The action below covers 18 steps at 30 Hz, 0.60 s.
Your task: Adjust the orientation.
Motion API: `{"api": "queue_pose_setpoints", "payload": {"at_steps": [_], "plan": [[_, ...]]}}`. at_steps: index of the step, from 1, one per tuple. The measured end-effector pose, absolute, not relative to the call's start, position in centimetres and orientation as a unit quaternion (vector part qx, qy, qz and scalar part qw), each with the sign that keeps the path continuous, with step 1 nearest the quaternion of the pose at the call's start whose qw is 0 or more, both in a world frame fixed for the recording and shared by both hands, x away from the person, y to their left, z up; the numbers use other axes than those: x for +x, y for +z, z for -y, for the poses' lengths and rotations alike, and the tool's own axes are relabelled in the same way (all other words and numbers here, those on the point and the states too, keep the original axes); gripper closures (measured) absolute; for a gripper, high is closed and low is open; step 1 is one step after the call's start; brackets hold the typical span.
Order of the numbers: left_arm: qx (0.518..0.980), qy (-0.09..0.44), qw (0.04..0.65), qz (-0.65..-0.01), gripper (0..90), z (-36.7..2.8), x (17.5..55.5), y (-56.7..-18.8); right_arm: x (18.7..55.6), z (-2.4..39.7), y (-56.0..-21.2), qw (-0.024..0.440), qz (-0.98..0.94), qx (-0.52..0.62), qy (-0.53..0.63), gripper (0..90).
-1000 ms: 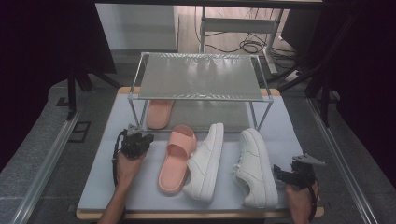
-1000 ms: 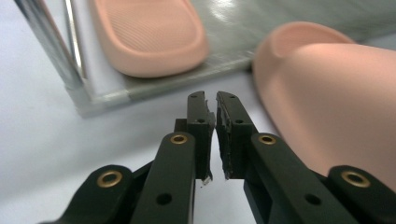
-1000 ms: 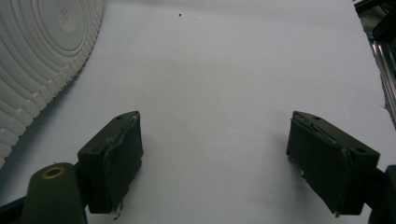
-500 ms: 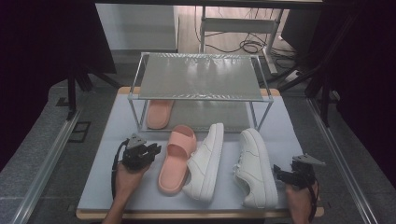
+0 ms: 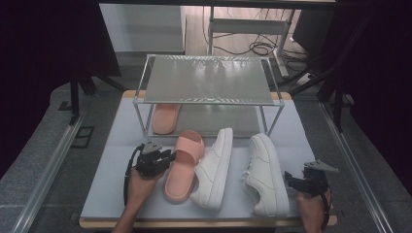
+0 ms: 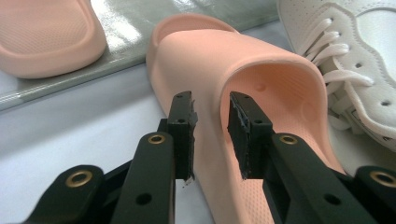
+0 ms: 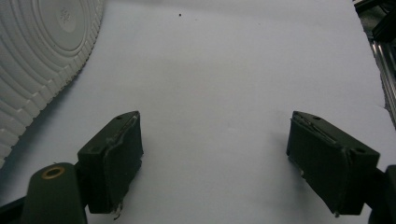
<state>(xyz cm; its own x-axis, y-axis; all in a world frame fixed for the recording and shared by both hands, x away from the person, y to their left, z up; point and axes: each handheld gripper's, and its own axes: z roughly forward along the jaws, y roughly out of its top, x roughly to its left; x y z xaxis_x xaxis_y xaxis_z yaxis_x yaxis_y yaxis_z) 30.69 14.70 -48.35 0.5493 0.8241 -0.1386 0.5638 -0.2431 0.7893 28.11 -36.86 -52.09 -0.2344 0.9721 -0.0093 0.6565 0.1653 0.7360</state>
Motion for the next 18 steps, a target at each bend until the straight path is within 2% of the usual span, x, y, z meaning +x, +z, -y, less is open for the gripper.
{"api": "queue_pose_setpoints", "payload": {"at_steps": [7,18], "plan": [[0.778,0.161,0.401,-0.457,73.0,-13.8,31.5,-48.9,28.1,36.9,-52.1,0.252,-0.72,0.565,0.314,18.7],[0.772,0.165,0.395,-0.47,76.7,-14.6,31.9,-48.6,28.1,36.9,-52.1,0.252,-0.72,0.565,0.314,18.7]]}}
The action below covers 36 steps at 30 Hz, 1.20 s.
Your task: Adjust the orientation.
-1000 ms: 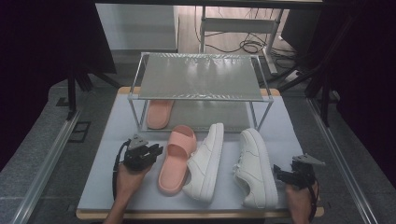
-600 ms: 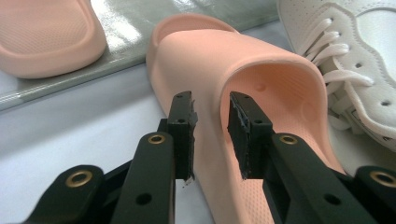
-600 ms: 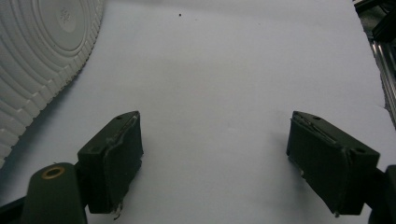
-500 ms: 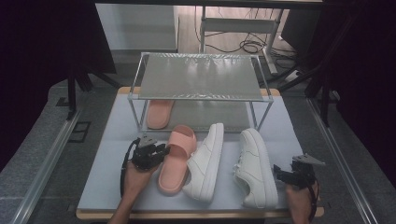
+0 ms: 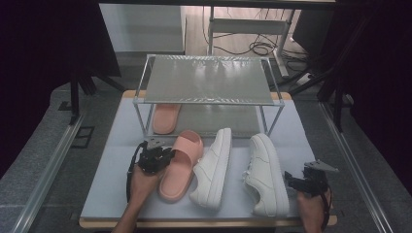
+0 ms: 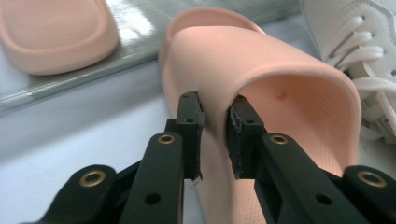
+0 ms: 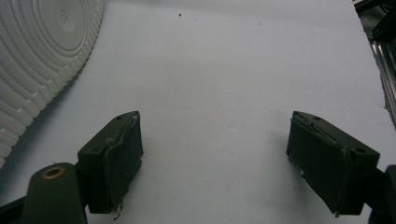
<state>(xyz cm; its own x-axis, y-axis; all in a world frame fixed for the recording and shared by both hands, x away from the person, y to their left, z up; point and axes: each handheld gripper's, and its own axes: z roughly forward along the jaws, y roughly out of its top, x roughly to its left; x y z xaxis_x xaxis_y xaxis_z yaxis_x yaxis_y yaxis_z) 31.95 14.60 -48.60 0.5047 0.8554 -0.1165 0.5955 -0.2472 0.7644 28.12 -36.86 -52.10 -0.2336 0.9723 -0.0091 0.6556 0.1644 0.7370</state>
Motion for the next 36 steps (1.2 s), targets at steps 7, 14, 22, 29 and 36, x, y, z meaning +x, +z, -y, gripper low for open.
{"api": "queue_pose_setpoints", "payload": {"at_steps": [7,14,22,29,36], "plan": [[0.772,0.166,0.391,-0.474,78.3,-14.9,32.2,-48.5,28.1,36.9,-52.1,0.252,-0.72,0.565,0.313,18.7],[0.77,0.17,0.386,-0.479,81.7,-15.0,32.1,-48.4,28.1,36.9,-52.1,0.252,-0.72,0.565,0.314,18.7],[0.765,0.17,0.397,-0.477,83.8,-15.1,32.1,-47.6,28.1,36.9,-52.1,0.253,-0.72,0.565,0.314,18.7],[0.756,0.188,0.404,-0.48,83.3,-15.3,32.7,-46.0,28.1,36.9,-52.1,0.252,-0.72,0.565,0.314,18.7],[0.739,0.191,0.418,-0.493,83.4,-15.1,34.3,-45.1,28.1,36.9,-52.1,0.253,-0.72,0.565,0.314,18.7]]}}
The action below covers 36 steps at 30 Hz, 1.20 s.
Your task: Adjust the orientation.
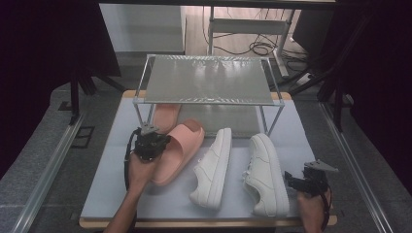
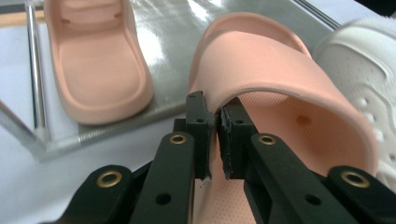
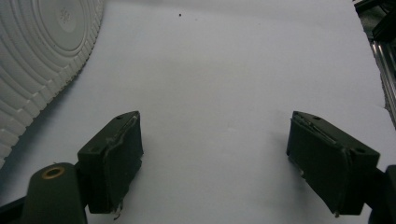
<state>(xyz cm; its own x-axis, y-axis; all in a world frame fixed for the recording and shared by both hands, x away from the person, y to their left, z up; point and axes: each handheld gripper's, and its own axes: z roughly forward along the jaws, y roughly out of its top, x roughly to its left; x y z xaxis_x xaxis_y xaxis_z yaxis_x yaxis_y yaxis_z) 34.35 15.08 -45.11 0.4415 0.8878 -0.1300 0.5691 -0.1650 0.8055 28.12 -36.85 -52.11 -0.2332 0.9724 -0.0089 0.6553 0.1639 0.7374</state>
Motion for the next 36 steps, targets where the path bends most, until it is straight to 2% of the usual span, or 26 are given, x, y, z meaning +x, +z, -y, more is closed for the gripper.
{"api": "queue_pose_setpoints", "payload": {"at_steps": [13,29,36], "plan": [[0.721,0.212,0.417,-0.511,82.5,-13.3,37.8,-45.3,28.1,36.9,-52.1,0.253,-0.721,0.564,0.314,18.7],[0.68,0.235,0.421,-0.552,82.0,-11.5,41.2,-47.9,28.1,36.9,-52.1,0.251,-0.722,0.564,0.314,18.7],[0.684,0.247,0.401,-0.557,82.0,-10.9,42.2,-48.4,28.1,36.9,-52.1,0.251,-0.722,0.564,0.314,18.7]]}}
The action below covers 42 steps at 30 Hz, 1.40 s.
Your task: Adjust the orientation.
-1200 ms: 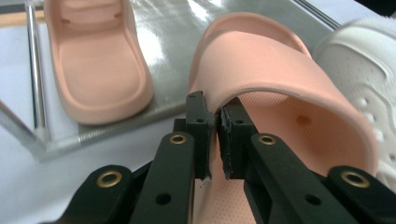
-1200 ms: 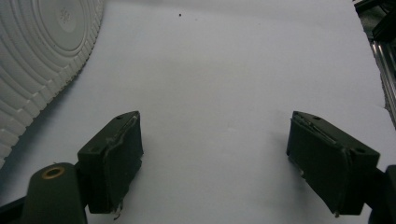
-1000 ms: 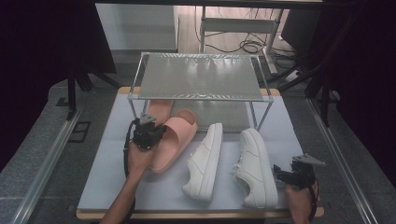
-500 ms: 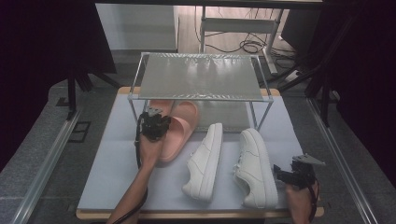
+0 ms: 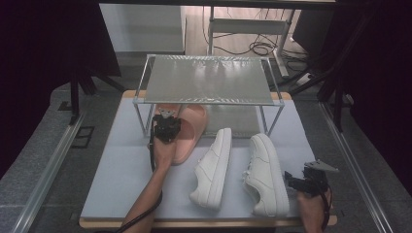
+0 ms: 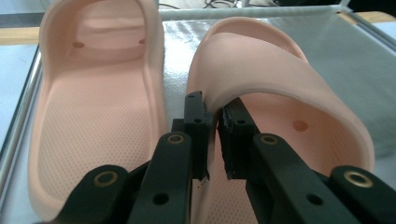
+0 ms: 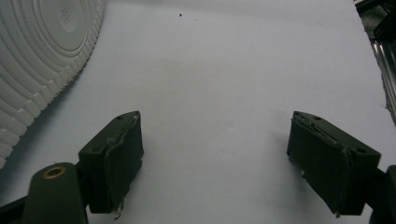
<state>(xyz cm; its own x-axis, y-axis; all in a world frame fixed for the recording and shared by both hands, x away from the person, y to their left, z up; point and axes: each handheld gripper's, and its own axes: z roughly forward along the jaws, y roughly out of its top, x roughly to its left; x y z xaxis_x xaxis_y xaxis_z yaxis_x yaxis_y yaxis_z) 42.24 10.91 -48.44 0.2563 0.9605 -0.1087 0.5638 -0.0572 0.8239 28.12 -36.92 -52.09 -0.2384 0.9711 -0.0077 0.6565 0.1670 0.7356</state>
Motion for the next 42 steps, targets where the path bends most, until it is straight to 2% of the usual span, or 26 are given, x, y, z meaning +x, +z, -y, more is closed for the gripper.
{"api": "queue_pose_setpoints", "payload": {"at_steps": [11,22,32,39,42], "plan": [[0.702,0.229,0.406,-0.539,75.9,-11.8,41.7,-47.3,28.1,36.9,-52.1,0.251,-0.721,0.564,0.314,18.7],[0.718,0.209,0.428,-0.507,75.0,-13.9,38.4,-46.1,28.1,36.9,-52.1,0.251,-0.722,0.564,0.314,18.7],[0.745,0.186,0.426,-0.479,78.3,-15.4,34.7,-46.2,28.1,36.9,-52.1,0.251,-0.722,0.564,0.313,18.7],[0.759,0.169,0.418,-0.469,89.2,-15.9,32.5,-47.4,28.1,36.9,-52.1,0.252,-0.721,0.565,0.313,18.7],[0.773,0.162,0.408,-0.458,89.6,-15.9,31.5,-47.9,28.1,36.9,-52.1,0.252,-0.721,0.565,0.313,18.7]]}}
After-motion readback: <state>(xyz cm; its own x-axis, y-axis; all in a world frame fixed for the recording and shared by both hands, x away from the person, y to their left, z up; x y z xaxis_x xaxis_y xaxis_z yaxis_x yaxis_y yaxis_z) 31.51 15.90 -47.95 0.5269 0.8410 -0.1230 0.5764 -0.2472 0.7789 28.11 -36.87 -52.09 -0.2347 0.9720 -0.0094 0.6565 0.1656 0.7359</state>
